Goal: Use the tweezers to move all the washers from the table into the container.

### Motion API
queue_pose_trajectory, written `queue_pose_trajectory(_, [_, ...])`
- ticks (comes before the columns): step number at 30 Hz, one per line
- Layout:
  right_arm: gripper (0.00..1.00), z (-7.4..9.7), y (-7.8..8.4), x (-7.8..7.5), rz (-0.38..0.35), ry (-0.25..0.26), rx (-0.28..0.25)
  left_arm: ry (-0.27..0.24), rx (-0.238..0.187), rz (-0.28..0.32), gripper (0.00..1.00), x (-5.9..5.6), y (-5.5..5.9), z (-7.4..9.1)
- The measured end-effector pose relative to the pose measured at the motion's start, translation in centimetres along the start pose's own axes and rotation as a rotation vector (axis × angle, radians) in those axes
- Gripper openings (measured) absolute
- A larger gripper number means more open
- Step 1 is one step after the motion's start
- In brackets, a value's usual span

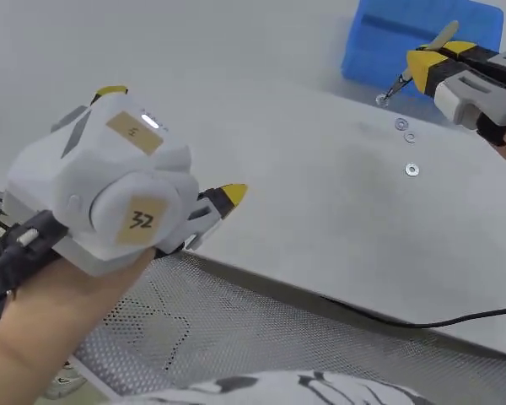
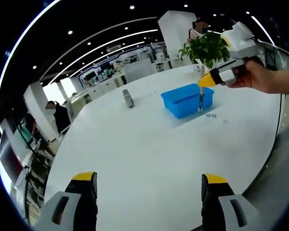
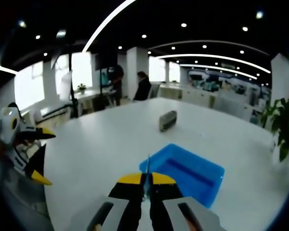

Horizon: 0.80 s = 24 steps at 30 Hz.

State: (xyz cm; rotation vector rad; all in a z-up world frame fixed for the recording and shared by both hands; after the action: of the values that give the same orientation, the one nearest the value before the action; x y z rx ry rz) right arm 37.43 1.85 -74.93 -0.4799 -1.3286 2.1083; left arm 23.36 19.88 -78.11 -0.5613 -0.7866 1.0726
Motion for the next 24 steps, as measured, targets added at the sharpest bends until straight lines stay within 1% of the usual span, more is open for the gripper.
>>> queue_pose_trajectory(4, [0.0, 0.3, -0.8, -0.1, -0.02, -0.005, -0.018, -0.002, -0.002, 0.005, 0.91, 0.1, -0.1, 0.1])
queue_pose_trajectory(9, [0.0, 0.7, -2.4, -0.2, -0.021, -0.007, -0.048, 0.0, -0.001, -0.001, 0.91, 0.0, 0.0, 0.1])
queue_pose_trajectory(12, [0.0, 0.9, -3.9, -0.4, -0.037, -0.007, -0.08, 0.0, -0.003, -0.005, 0.91, -0.1, -0.1, 0.1])
queue_pose_trajectory(17, [0.0, 1.1, -5.7, -0.9, -0.072, -0.005, -0.134, 0.001, 0.0, -0.004, 0.91, -0.1, 0.0, 0.0])
queue_pose_trajectory(21, [0.0, 0.8, -6.5, -1.3, -0.059, 0.003, -0.15, 0.001, 0.001, -0.005, 0.91, -0.1, 0.0, 0.0])
queue_pose_trajectory(24, [0.0, 0.3, -6.5, -1.5, -0.054, 0.005, -0.149, 0.002, 0.0, -0.004, 0.91, -0.1, 0.0, 0.0])
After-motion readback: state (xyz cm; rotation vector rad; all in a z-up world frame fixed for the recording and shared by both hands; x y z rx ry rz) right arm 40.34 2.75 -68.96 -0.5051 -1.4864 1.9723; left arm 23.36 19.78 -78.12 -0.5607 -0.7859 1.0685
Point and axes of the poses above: the centre of the closed fingertips' face, and the gripper's own axes: z roughly backward along the fingers, x roughly to its left, y roughly out of its underside, the point moved 1 cm from there along z, roughly backward along the fingers
